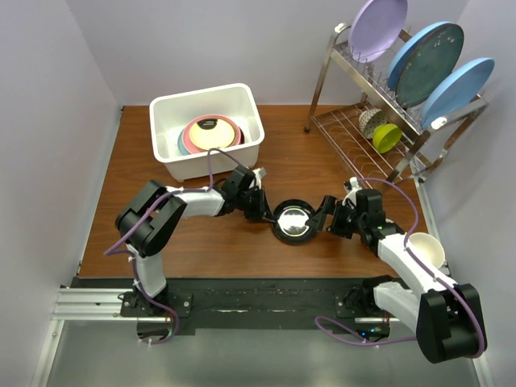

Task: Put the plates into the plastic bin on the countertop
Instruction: Pick up the plate at the center of the board, then place the plate in the plastic bin.

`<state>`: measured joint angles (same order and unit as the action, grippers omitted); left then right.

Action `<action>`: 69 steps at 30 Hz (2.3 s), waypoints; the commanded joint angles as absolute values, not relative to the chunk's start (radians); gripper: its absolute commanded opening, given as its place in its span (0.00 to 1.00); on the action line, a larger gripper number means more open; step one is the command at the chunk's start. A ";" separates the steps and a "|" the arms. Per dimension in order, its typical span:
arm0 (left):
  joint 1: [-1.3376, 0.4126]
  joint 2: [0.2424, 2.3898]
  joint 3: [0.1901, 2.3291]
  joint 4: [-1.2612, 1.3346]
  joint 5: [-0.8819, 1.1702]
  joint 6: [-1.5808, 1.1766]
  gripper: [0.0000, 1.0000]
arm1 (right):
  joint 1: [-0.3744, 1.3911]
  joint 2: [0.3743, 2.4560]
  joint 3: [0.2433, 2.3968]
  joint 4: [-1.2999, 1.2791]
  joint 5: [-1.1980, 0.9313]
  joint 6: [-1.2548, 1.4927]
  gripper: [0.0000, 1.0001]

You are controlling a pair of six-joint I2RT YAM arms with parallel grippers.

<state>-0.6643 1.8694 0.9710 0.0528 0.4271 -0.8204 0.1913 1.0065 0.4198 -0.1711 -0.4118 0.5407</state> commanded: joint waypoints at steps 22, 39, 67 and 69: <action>-0.543 1.598 1.046 -0.187 0.373 -0.701 0.00 | 0.193 0.920 0.385 -0.052 -0.515 0.597 0.99; -0.402 1.536 1.218 -0.367 0.399 -0.580 0.00 | 0.192 0.942 0.362 -0.038 -0.526 0.594 0.99; -0.091 1.638 1.502 -0.486 0.552 -0.511 0.00 | 0.192 0.963 0.348 -0.034 -0.525 0.588 0.99; -0.071 1.647 1.511 -0.476 0.586 -0.518 0.00 | 0.192 0.965 0.348 -0.034 -0.525 0.586 0.99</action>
